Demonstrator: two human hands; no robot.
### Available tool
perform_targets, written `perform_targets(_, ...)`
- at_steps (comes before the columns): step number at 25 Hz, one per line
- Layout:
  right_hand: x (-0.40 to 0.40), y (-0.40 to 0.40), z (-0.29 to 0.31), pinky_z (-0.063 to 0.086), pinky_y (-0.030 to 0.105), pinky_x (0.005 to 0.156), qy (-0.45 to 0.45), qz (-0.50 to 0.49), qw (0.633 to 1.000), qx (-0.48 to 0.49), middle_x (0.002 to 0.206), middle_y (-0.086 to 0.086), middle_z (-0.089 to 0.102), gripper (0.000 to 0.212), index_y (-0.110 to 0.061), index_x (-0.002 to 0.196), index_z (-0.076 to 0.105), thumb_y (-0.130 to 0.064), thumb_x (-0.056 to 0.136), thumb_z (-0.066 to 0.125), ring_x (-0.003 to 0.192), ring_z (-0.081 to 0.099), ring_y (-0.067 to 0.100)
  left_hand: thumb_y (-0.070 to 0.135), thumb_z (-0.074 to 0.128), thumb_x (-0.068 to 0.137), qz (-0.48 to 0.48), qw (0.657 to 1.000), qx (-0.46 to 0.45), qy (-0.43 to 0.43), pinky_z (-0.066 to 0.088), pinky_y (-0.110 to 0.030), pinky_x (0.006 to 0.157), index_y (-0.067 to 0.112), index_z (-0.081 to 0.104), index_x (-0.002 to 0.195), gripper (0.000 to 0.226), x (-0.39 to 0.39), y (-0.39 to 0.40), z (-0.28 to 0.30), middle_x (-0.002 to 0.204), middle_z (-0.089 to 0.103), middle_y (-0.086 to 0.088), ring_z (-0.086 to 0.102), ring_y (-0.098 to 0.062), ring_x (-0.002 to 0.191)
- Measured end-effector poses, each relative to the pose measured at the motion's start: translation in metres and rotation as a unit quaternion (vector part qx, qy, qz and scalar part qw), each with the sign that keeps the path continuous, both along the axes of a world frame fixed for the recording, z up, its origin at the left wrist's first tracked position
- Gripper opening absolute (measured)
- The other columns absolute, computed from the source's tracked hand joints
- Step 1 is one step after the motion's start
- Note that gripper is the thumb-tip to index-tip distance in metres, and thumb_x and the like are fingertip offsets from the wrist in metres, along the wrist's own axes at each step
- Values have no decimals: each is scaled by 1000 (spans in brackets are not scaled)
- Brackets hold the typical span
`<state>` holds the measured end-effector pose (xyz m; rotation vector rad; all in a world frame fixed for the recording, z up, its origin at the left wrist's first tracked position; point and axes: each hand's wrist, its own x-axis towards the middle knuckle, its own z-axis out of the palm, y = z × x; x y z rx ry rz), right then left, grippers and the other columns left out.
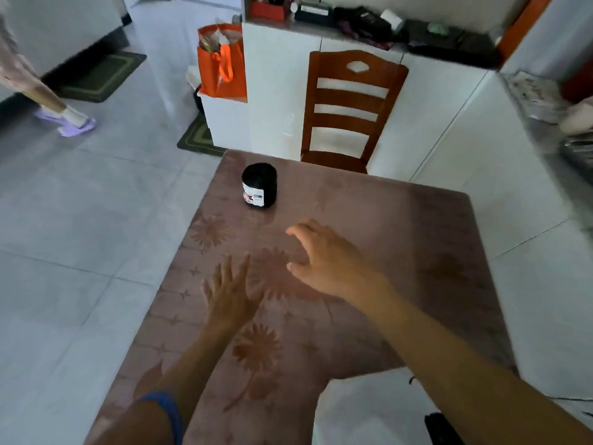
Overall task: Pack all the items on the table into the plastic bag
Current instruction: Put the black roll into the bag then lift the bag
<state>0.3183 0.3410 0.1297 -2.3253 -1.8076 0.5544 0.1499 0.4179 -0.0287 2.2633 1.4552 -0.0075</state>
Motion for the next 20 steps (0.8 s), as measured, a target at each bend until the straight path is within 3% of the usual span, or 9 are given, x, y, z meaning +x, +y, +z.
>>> perform_targets(2,9,27,-22,45,42,95,4,3,1000,-21,148,-3,35,64,-23,144,34,-39,87,60,125,44,26,69,32,88,-29,998,12,55,2,-61,115,35,2,153,79,-4,15,-30,164,1,-8,0,-33,150)
perform_targets(5,32,76,-54,47,44,95,16,-20,1000,-2,147,-1,36,71,-26,144,30,-43,84,63,125,45,26,68,11,91,-72,993,75,61,6,-61,117,29,6,154,74,-23,19,-71,164,5,-10,2,-33,150)
perform_targets(8,50,135,-84,52,48,89,-45,-16,996,71,148,6,37,75,-22,144,31,-40,82,68,122,49,32,66,13,92,-80,991,94,57,5,-58,118,27,10,154,73,-26,17,-80,163,8,-10,5,-33,150)
perform_targets(10,49,177,-102,51,52,90,-78,-20,991,103,155,10,27,84,-21,146,27,-40,78,72,125,46,38,66,12,92,-76,991,97,60,6,-58,117,27,12,154,73,-22,17,-75,163,10,-10,6,-33,149)
perform_targets(14,46,234,-141,33,59,105,-72,-90,993,14,162,12,2,103,-29,152,11,-48,73,75,142,20,44,67,11,92,-69,991,91,72,5,-57,117,27,10,154,74,-24,17,-77,163,6,-9,2,-32,150)
perform_targets(16,45,237,-150,39,52,99,-63,-113,991,26,155,13,23,90,-27,147,25,-43,73,73,132,37,44,67,10,92,-74,991,90,70,2,-57,117,27,4,154,74,-24,16,-77,163,-1,-8,-5,-31,150)
perform_targets(18,44,234,-148,45,45,87,-50,-131,985,97,133,11,45,69,-22,129,41,-38,70,73,110,54,40,67,9,92,-71,991,92,65,-1,-57,118,28,1,154,74,-24,16,-79,162,-5,-8,-8,-31,149)
perform_targets(20,35,221,-146,49,42,80,-6,-127,985,115,124,8,50,68,-21,121,41,-40,66,77,103,58,35,68,9,92,-74,991,92,70,-2,-56,119,28,-2,154,74,-24,17,-79,163,-6,-9,-11,-31,149)
